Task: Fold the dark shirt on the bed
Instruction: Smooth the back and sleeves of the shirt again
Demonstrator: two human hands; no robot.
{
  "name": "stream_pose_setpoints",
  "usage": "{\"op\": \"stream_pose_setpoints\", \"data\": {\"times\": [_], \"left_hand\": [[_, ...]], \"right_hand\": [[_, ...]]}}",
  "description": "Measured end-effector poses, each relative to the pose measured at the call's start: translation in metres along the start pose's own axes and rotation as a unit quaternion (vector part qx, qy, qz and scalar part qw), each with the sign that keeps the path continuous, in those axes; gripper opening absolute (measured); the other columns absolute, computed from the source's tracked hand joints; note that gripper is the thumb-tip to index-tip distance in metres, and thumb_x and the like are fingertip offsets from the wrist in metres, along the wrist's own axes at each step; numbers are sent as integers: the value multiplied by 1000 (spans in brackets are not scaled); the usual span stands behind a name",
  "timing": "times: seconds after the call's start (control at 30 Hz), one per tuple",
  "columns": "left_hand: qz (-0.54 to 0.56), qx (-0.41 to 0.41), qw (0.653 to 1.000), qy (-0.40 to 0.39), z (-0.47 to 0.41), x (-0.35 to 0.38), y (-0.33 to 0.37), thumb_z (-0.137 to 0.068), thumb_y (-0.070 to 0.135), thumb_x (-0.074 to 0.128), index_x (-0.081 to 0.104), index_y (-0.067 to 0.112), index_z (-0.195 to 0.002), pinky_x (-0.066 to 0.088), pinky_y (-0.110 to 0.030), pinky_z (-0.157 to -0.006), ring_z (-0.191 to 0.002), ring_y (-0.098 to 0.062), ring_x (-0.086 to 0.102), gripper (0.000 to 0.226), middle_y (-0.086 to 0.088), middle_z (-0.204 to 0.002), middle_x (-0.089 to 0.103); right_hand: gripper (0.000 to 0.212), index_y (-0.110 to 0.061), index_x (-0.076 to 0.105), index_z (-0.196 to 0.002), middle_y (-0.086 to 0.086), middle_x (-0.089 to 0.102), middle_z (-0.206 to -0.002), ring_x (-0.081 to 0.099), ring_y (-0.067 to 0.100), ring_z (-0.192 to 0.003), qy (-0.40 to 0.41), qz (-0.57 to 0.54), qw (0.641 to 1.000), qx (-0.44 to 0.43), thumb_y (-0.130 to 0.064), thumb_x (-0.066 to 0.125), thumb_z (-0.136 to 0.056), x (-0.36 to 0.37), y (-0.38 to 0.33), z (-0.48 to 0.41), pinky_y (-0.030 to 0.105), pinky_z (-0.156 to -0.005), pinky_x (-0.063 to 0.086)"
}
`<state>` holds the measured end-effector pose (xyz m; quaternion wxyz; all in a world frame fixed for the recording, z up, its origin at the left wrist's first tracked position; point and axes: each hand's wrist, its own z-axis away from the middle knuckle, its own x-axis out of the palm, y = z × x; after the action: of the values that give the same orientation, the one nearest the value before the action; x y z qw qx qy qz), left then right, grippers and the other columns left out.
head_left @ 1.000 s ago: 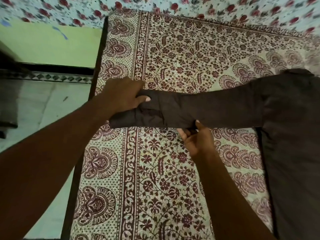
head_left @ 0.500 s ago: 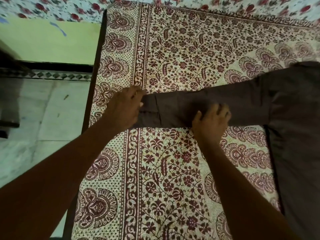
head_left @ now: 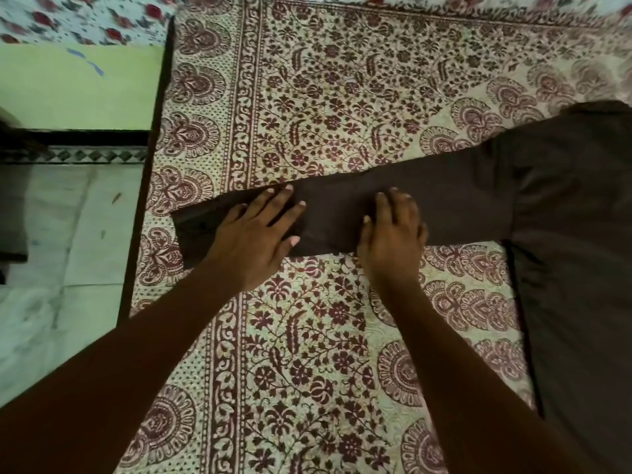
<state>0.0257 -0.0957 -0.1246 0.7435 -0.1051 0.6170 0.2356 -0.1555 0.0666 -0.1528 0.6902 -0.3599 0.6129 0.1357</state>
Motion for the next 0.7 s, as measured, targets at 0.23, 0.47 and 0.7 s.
{"op": "stream_pose_setpoints", "data": {"times": [0.23,0.47,0.7], "left_hand": [[-15,-171,985,-28,-50,-16,92,-99,37,49,45,13,-147,33,-58,-114,-141,-39,41,54,-18,-152,44],[47,105,991,65,-142,-1,232,-101,28,47,45,11,-152,40,-50,-114,-150,-30,38,54,-10,-161,41],[33,191,981,29,-228,16,346,-109,35,36,12,23,-167,22,-46,-126,-162,-18,2,63,5,-176,3]], "right_hand": [[36,-4,71,-129,16,64,-141,61,36,-129,40,-94,977,-187,-14,59,-96,-28,105,-19,49,-106,52],[40,2,70,-124,21,65,-133,60,39,-125,172,-41,984,22,-17,47,-97,-78,257,-44,47,-109,49],[55,-1,57,-145,21,48,-157,44,41,-146,76,39,996,15,-32,38,-103,-75,321,-77,58,-114,42]]}}
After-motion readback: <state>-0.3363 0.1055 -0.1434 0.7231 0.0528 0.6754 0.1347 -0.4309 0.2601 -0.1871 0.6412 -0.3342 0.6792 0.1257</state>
